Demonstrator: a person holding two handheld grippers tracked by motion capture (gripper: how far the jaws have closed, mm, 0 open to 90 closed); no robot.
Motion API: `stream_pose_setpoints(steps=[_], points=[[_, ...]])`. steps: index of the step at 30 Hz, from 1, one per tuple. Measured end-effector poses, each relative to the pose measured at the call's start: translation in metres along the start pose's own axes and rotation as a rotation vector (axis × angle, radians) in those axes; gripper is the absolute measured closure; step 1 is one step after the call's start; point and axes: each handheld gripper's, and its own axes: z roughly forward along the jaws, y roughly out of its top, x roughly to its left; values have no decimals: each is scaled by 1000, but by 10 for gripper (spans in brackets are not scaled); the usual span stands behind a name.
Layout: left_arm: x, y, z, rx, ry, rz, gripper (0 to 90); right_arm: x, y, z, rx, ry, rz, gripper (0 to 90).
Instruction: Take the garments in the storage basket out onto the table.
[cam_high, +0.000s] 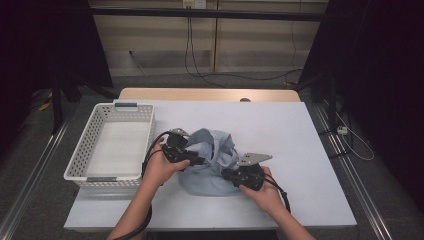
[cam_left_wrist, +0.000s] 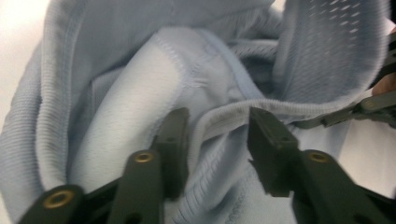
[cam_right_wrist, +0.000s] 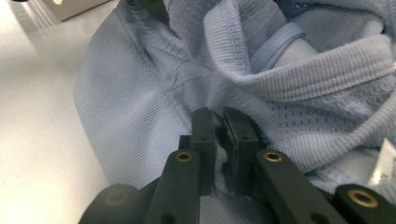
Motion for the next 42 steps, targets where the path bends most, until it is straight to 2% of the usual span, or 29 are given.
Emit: stream_pose_setpoints(steps=[8,16,24,32,42], points=[[-4,6,-8,-45,12,16,412,-1,0,0,-7,3,13,842],[-9,13,-10,-52,17,22,296,-2,0,0,-9,6,16,841],[-15,24,-17,-67,39,63,233,-1,1,0,-13,6,20,841],[-21,37,-20,-65,44,83,197,0,1,0,-13,5,13,841],[-22,47,-19,-66,44,84,180,1,2,0,-17,4,11,840]])
